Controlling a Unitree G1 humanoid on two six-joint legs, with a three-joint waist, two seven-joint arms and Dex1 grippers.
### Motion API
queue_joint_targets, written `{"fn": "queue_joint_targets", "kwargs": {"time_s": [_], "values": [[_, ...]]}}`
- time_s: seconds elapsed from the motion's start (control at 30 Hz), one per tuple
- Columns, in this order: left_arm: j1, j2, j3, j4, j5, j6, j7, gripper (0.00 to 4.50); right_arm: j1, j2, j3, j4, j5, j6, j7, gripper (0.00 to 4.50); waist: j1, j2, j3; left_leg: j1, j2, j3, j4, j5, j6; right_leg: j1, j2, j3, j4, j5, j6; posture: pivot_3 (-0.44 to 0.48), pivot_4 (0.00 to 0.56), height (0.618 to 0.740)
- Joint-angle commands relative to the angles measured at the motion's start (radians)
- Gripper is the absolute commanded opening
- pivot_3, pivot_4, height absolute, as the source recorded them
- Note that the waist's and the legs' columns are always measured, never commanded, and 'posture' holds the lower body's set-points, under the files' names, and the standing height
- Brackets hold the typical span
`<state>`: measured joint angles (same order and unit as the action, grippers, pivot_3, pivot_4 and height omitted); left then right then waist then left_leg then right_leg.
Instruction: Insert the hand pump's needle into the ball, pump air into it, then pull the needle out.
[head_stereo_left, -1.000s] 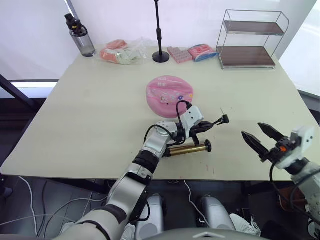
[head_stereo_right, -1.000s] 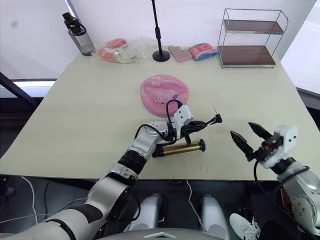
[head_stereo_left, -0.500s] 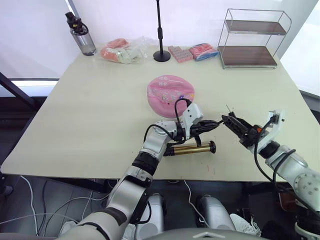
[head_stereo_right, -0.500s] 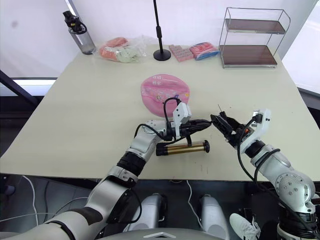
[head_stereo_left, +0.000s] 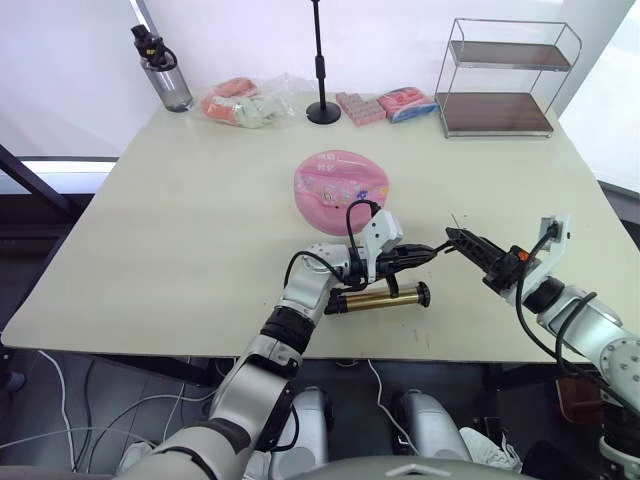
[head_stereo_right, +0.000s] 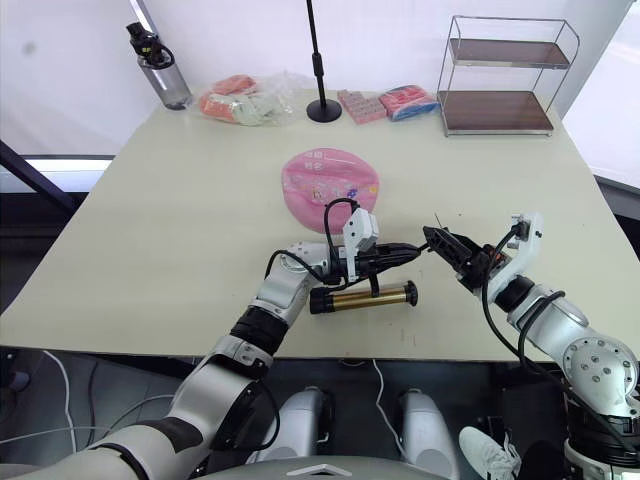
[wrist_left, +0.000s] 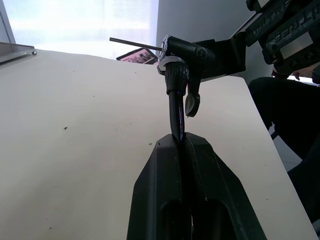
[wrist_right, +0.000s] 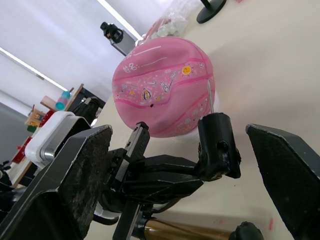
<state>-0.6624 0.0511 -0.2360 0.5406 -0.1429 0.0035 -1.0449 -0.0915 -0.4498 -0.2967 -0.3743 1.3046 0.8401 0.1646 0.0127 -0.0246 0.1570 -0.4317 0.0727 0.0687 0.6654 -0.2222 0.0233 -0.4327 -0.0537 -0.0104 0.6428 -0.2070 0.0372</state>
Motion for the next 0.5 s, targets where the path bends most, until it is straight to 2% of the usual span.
{"fn": "queue_joint_targets", "kwargs": {"time_s": [0.03,0.5], "values": [[-0.008,-0.008,0.002,-0.036,-0.015,-0.005,-0.001,0.03,0.009,-0.020,-0.021,-0.014,0.012,0.003,0.014,4.50,0.000,0.000,0.000,0.000,0.000,0.000,0.000,0.000,0.000,0.000,0.000,0.000,0.000,0.000,0.000,0.000,0.150,0.731],[-0.007,-0.015,-0.002,-0.031,-0.014,-0.001,0.000,0.03,0.009,-0.011,-0.016,-0.005,-0.002,-0.007,0.016,4.50,0.000,0.000,0.000,0.000,0.000,0.000,0.000,0.000,0.000,0.000,0.000,0.000,0.000,0.000,0.000,0.000,0.150,0.731]]}}
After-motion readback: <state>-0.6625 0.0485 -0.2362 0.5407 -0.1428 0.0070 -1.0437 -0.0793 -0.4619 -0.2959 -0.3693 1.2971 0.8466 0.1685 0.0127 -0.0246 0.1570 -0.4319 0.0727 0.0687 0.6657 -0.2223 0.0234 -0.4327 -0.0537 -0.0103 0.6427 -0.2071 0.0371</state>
